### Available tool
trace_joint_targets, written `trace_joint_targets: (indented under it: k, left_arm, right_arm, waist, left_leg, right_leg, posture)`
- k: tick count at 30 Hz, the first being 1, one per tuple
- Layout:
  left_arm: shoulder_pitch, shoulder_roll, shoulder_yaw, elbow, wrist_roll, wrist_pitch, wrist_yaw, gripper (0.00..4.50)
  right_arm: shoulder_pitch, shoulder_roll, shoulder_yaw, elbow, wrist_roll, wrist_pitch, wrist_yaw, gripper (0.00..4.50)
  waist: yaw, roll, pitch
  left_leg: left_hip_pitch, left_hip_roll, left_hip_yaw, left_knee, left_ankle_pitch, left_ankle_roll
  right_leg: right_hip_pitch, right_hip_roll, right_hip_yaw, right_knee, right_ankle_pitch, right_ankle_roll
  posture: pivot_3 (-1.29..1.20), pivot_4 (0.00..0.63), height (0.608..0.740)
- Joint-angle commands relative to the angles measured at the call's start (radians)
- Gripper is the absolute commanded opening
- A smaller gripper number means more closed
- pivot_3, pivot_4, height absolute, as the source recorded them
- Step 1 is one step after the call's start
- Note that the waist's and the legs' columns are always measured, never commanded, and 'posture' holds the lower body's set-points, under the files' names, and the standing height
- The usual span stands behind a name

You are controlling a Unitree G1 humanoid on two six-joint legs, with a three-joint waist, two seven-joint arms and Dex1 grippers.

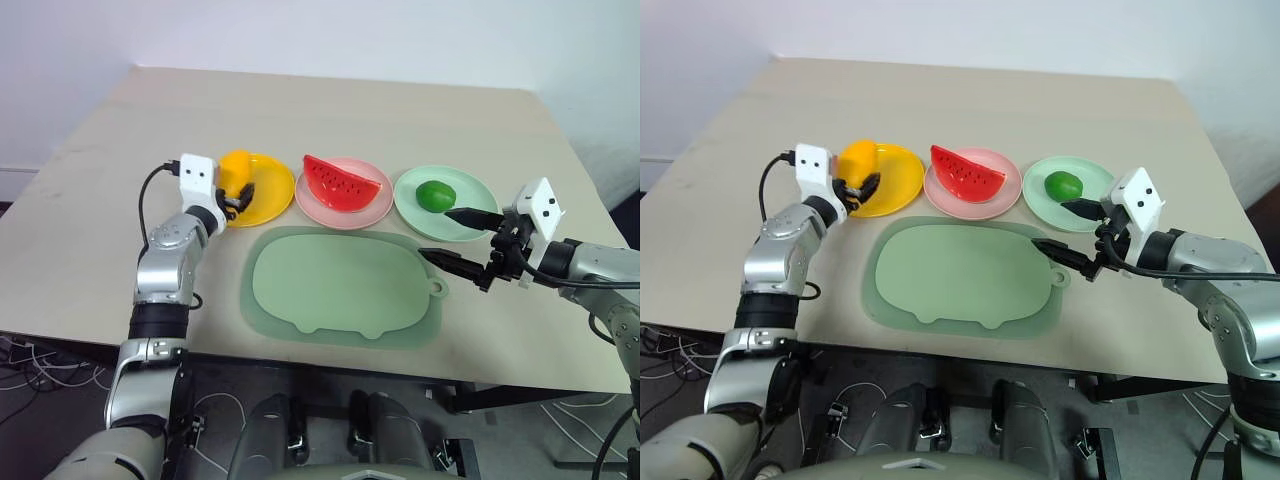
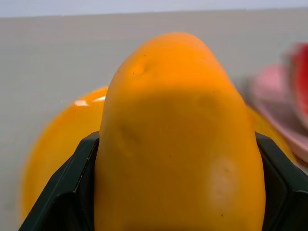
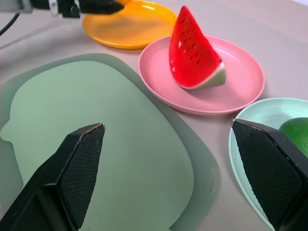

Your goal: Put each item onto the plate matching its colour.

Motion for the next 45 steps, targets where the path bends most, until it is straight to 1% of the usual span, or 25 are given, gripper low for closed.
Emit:
trace_joint_targets:
  k: [1,4,6,9,11,13,16,19,23,29,32,34,37,40,42,45]
  left_arm:
    - [-0.093,0.004,0.001,0.111,0.001,-0.004,0.009,3.34]
    - [-0.143,0.005,-0.025,0.213,0.016,-0.021,-0.014,3.34]
    - [-0.158,0.007,-0.065,0.268,0.038,-0.031,-0.054,3.34]
    - [-0.175,0.006,-0.078,0.327,0.034,-0.026,-0.102,3.34]
    - [-0.18,0.007,-0.075,0.341,0.028,-0.031,-0.123,4.06]
    - [-0.178,0.012,-0.076,0.346,0.033,-0.038,-0.13,4.47]
    - [-0.164,0.021,-0.081,0.339,0.042,-0.042,-0.131,4.47]
    - [-0.135,0.04,-0.071,0.288,0.032,-0.037,-0.148,4.47]
    - [-0.069,0.085,-0.05,0.146,0.001,-0.032,-0.191,4.47]
    - [0.1,0.183,0.013,-0.169,-0.131,0.015,-0.348,4.47]
    - [0.184,0.223,0.066,-0.264,-0.212,0.016,-0.426,4.47]
    - [0.241,0.253,0.083,-0.3,-0.246,0.013,-0.483,4.47]
    - [0.304,0.283,0.083,-0.306,-0.238,-0.036,-0.518,4.47]
    - [0.361,0.281,0.094,-0.3,-0.24,-0.125,-0.558,4.47]
    - [0.387,0.271,0.113,-0.301,-0.266,-0.181,-0.594,4.47]
    - [0.416,0.279,0.104,-0.287,-0.257,-0.262,-0.636,4.47]
  right_arm:
    - [-0.018,-0.003,-0.012,-0.013,-0.003,-0.017,0.001,4.5]
    - [-0.028,-0.003,-0.006,-0.008,-0.007,-0.019,0.002,4.5]
    - [-0.034,-0.003,-0.005,-0.005,-0.008,-0.018,0.002,4.5]
    - [-0.034,-0.001,-0.003,-0.007,-0.01,-0.018,0.004,4.5]
    - [-0.03,-0.001,-0.003,-0.009,-0.012,-0.018,0.006,4.5]
    - [-0.027,0.001,-0.004,-0.01,-0.013,-0.019,0.008,4.5]
    - [-0.021,0.004,-0.003,-0.011,-0.017,-0.02,0.007,4.5]
    - [-0.009,0.007,-0.007,-0.017,-0.017,-0.022,0.005,4.5]
    - [0.009,0.012,-0.02,-0.023,-0.018,-0.029,0.003,4.5]
    - [0.032,0.035,-0.054,-0.031,-0.006,-0.053,-0.008,4.5]
    - [0.044,0.056,-0.07,-0.041,0.013,-0.057,-0.013,4.5]
    - [0.053,0.065,-0.065,-0.052,0.012,-0.062,-0.016,4.5]
    - [0.072,0.075,-0.049,-0.066,-0.007,-0.082,-0.021,4.5]
    - [0.074,0.1,-0.043,-0.076,0.023,-0.068,-0.026,4.5]
    - [0.065,0.108,-0.03,-0.076,0.017,-0.071,-0.027,4.5]
    - [0.038,0.117,-0.005,-0.071,0.013,-0.063,-0.038,4.5]
  waist:
    - [0.0,0.0,0.0]
    - [-0.002,0.0,0.0]
    - [-0.002,0.0,0.0]
    - [-0.003,0.0,0.0]
    - [-0.003,0.0,0.0]
    - [-0.003,0.0,0.0]
    - [-0.003,0.0,0.0]
    - [-0.003,0.0,0.0]
    - [-0.008,0.0,0.0]
    - [-0.009,0.0,0.0]
    - [-0.005,0.001,0.0]
    - [-0.004,0.001,0.0]
    - [-0.002,0.001,0.0]
    - [-0.003,0.001,0.0]
    - [-0.004,0.001,0.0]
    - [-0.003,0.001,0.0]
  left_leg:
    - [0.0,0.0,0.0,0.0,0.0,0.0]
    - [0.0,0.0,0.0,0.0,0.0,0.0]
    - [0.0,0.0,0.0,0.0,0.0,0.0]
    - [0.0,0.0,0.0,0.0,0.0,0.0]
    - [0.0,0.0,0.0,0.0,0.0,-0.001]
    - [0.0,0.0,0.0,0.0,0.0,-0.001]
    - [0.0,0.0,0.0,0.0,0.0,-0.001]
    - [0.0,0.0,0.0,0.0,0.0,-0.001]
    - [-0.001,0.0,0.0,-0.001,0.0,-0.001]
    - [-0.001,0.001,0.0,-0.001,0.001,-0.002]
    - [0.0,0.0,0.0,-0.001,0.001,-0.002]
    - [0.0,0.0,0.0,-0.001,0.001,-0.002]
    - [0.0,0.0,0.0,-0.001,0.001,-0.002]
    - [-0.001,0.0,0.0,-0.002,0.001,-0.002]
    - [-0.001,0.0,0.001,-0.002,0.0,-0.002]
    - [-0.001,0.0,0.001,-0.003,0.0,-0.002]
  right_leg:
    - [0.0,0.0,0.0,0.0,0.0,0.0]
    - [0.0,0.0,0.0,0.0,0.0,0.0]
    - [-0.001,0.0,0.0,0.0,0.0,0.0]
    - [-0.001,0.0,0.0,0.0,0.0,0.0]
    - [-0.001,0.0,0.0,0.0,0.0,0.0]
    - [-0.002,0.0,0.0,0.0,0.0,0.0]
    - [-0.002,0.0,0.0,0.0,0.0,0.0]
    - [-0.002,0.0,0.0,0.0,0.0,0.0]
    - [-0.002,0.0,0.0,0.0,0.0,0.0]
    - [-0.003,0.0,0.0,0.001,0.0,0.0]
    - [-0.002,0.0,0.0,0.0,0.0,-0.001]
    - [-0.002,-0.001,0.0,0.0,-0.001,-0.003]
    - [-0.002,0.0,0.0,0.0,-0.002,-0.004]
    - [-0.002,-0.001,0.0,-0.002,-0.002,-0.004]
    - [-0.002,-0.001,0.001,-0.003,-0.002,-0.005]
    - [-0.004,-0.001,0.001,-0.003,-0.002,-0.005]
  posture:
    - [0.0,0.15,0.696]
    - [0.0,0.15,0.696]
    - [0.0,0.15,0.696]
    - [0.0,0.15,0.696]
    - [0.0,0.15,0.696]
    - [0.0,0.15,0.696]
    - [0.0,0.15,0.696]
    - [0.0,0.15,0.696]
    - [0.0,0.15,0.696]
    - [0.0,0.15,0.696]
    - [0.0,0.15,0.696]
    - [0.0,0.15,0.696]
    - [0.0,0.15,0.696]
    - [0.0,0.15,0.696]
    - [0.0,0.15,0.696]
    - [0.0,0.15,0.696]
